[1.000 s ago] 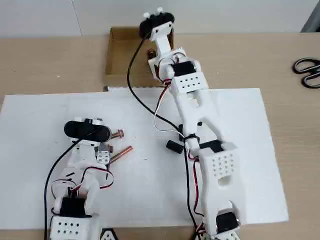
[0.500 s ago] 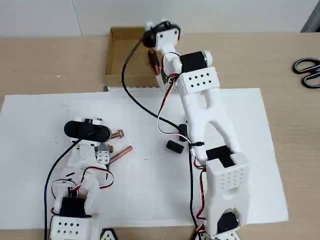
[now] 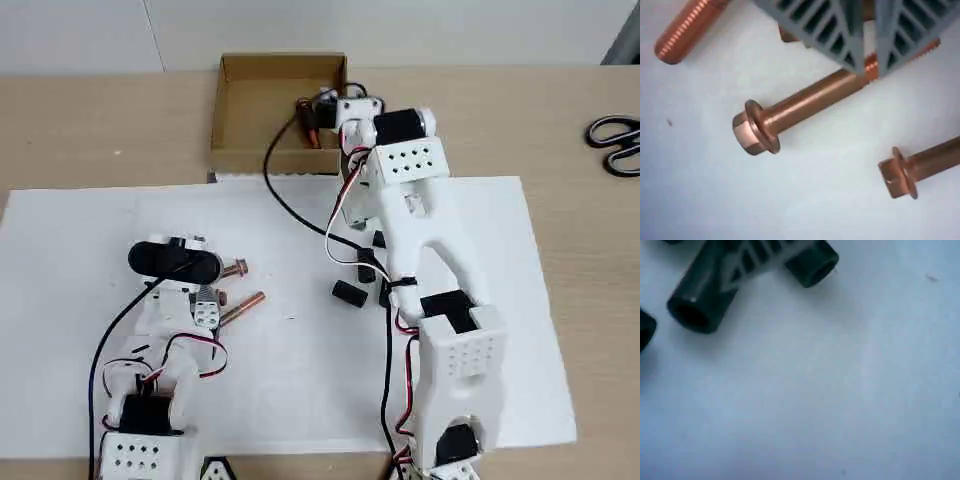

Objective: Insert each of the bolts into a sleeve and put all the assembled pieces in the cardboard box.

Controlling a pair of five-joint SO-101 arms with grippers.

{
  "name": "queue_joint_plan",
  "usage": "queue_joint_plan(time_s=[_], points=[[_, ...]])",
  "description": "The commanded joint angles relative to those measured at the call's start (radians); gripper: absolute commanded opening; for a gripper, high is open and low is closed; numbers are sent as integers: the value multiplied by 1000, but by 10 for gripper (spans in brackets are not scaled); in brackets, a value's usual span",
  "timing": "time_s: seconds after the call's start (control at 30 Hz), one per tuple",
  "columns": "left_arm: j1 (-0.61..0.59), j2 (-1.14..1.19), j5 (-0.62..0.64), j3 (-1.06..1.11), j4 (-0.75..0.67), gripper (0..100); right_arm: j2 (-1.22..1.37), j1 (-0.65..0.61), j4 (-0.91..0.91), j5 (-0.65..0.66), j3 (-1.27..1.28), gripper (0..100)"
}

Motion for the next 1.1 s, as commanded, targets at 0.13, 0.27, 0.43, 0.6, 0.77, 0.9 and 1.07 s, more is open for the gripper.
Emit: queue_joint_plan(time_s=[0.13,0.27,0.43,0.6,0.77,0.9,1.07], points=[[-6,-11,-3,-4,-23,5,-65,-13,19,-175,35,216],[-6,-11,-3,-4,-23,5,-65,-38,19,-176,35,216],[-6,-11,-3,-4,-23,5,-65,-77,21,-176,49,216],[-6,-11,-3,-4,-23,5,-65,-127,21,-203,94,215],[-6,-11,-3,-4,-23,5,-62,-120,21,-267,97,215],[-6,-11,-3,-4,-23,5,-56,-120,21,-269,98,215],[-6,-11,-3,-4,-23,5,-54,-119,18,-287,114,191]])
